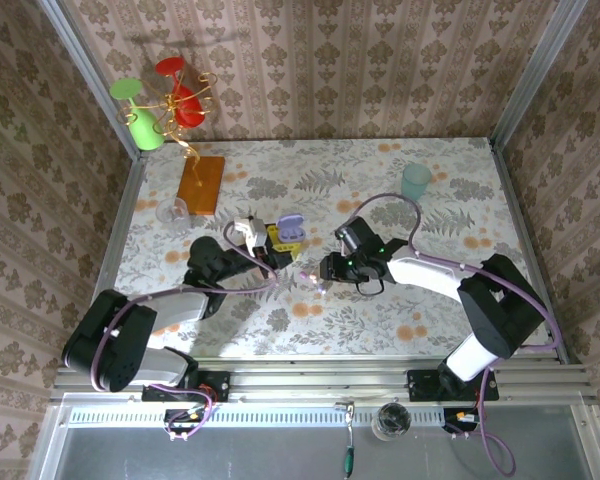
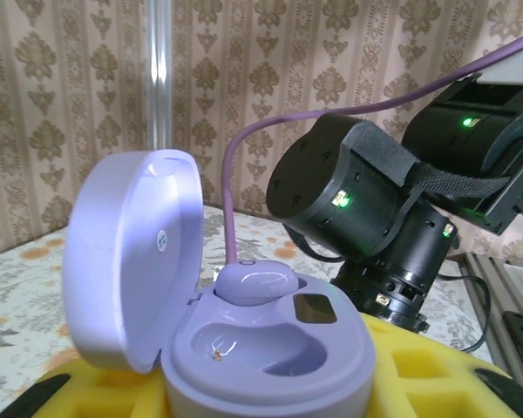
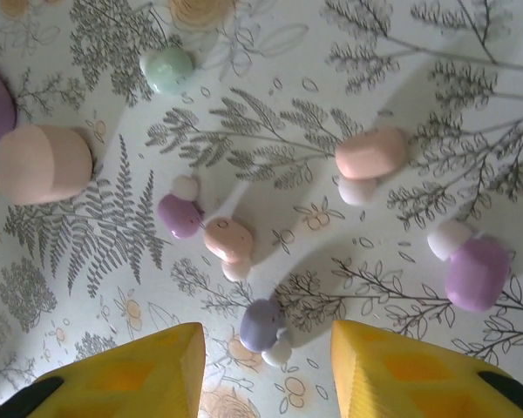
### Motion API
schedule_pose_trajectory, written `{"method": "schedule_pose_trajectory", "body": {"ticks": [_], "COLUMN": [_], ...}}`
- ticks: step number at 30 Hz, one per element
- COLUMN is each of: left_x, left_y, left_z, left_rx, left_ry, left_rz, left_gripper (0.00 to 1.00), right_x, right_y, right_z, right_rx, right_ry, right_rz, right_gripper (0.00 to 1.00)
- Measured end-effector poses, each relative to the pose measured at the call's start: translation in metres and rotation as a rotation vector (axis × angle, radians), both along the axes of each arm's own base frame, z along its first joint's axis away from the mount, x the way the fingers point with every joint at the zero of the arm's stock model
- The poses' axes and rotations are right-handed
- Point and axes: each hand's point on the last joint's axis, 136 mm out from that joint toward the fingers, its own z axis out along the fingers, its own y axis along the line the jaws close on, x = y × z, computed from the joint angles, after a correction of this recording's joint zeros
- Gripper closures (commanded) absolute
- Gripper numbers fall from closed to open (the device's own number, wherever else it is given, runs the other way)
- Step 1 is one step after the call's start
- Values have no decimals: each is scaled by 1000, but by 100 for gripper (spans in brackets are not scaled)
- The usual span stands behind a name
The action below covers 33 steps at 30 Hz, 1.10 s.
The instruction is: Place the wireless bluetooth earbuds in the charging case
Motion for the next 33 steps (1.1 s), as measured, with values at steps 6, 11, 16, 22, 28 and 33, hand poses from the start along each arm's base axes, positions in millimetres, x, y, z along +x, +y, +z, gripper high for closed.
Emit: {"method": "schedule_pose_trajectory", "body": {"ticks": [6,11,16,22,28,33], "left_x": [41,63,70,69,68,66], "left_y": [49,84,99,100,100,97], "left_z": [-13,-5,1,5,5,5], "left_rx": [2,-25,-43,-47,-54,-56], "left_ry": [46,49,44,32,47,55], "left_rz": [199,325,374,376,369,355], "left_gripper": [77,77,77,77,76,76], "right_x": [-3,-10,-11,-16,-13,-13], "right_y": [20,24,23,18,22,22], "right_z": [-1,-13,-24,-35,-40,-40], "right_rx": [-150,-335,-494,-576,-598,-606], "right_ry": [-34,-46,-50,-28,-15,-10], "right_rz": [29,43,54,69,74,77], "right_gripper": [57,58,61,65,69,75]}}
